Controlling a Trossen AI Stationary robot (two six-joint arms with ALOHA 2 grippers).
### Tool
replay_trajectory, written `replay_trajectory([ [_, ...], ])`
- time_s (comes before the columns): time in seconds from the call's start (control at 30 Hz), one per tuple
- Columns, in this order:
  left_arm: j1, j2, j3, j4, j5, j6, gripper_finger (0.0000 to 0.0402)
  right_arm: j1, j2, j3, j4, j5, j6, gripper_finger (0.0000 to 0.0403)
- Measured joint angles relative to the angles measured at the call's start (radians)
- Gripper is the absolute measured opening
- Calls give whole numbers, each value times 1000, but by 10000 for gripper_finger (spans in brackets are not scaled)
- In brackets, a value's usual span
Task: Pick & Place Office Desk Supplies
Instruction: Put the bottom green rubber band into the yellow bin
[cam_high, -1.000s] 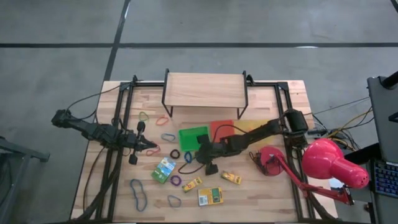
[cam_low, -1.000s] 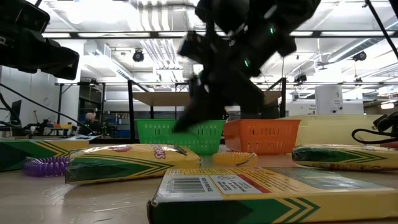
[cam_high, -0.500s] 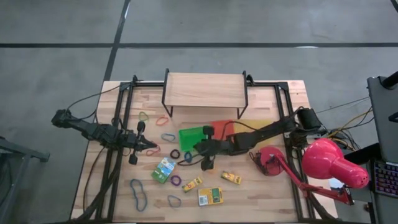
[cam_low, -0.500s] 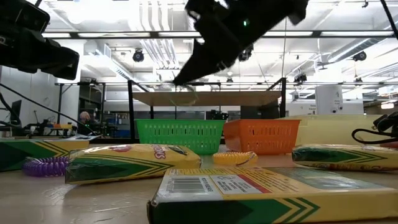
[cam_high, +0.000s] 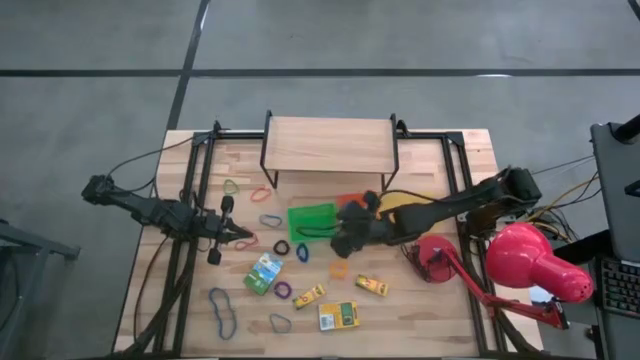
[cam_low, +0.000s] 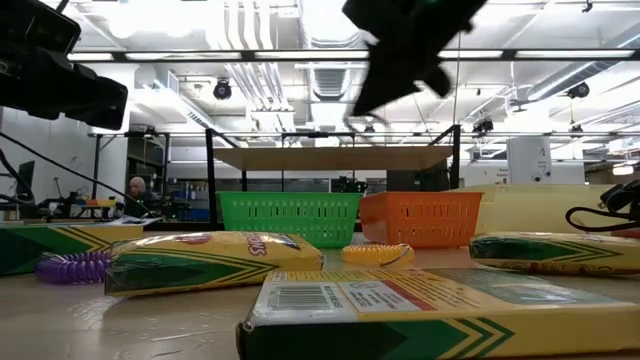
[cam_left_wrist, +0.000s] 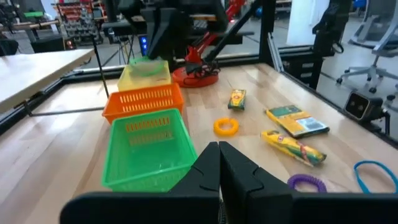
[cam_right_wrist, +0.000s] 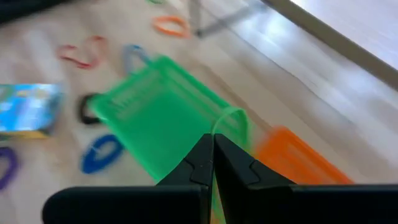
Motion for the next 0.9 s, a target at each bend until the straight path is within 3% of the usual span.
replay_trajectory([
  [0.4, 0, 18, 0, -1, 4, 0, 1, 73, -61, -2, -651, 38, 702, 8],
  [0.6, 0, 21, 0, 0, 4, 0, 1, 74, -51, -24, -798, -6, 803, 8],
  [0.9, 0, 23, 0, 0, 3, 0, 1, 62, -67, -151, -760, -41, 808, 8],
])
